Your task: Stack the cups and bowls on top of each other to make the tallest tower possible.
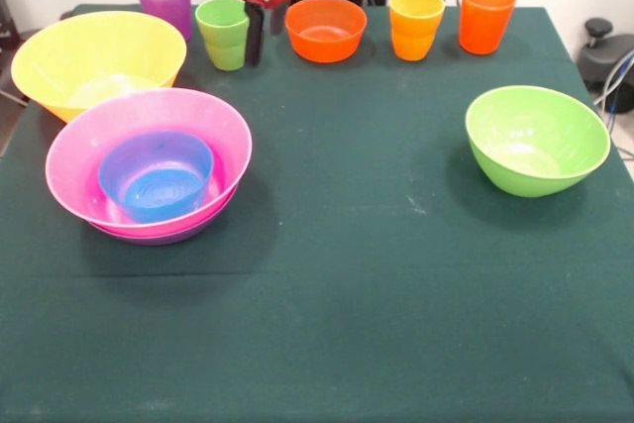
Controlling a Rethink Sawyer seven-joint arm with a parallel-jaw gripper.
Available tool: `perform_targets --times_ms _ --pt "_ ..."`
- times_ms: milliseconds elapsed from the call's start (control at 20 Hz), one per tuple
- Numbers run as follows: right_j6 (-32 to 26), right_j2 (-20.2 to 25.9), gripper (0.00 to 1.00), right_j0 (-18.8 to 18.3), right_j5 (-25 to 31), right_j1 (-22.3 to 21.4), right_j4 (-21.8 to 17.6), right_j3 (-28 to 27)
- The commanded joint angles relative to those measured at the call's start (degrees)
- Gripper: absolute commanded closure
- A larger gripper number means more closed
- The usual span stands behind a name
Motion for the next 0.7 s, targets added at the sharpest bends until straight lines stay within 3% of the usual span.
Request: perform_targets --times_ms 50,100,300,500,550,700 --pt "-39.9 17.6 0.0 -7.6 -9.9 -0.6 -14.7 6.8" --pt "-45.7 19.8 0.0 -9.7 -9.6 -1.0 -16.9 6.8" --pt "-58.9 27.0 0.0 -16.6 -8.6 -2.6 -21.1 8.1" --pt "-61.6 28.8 0.0 -18.3 -8.5 -3.0 -22.9 8.2" --pt "-66.2 30.7 0.0 -20.0 -7.6 -2.7 -23.6 7.8" --pt "-67.1 31.5 0.0 -20.7 -7.8 -3.3 -23.5 9.1"
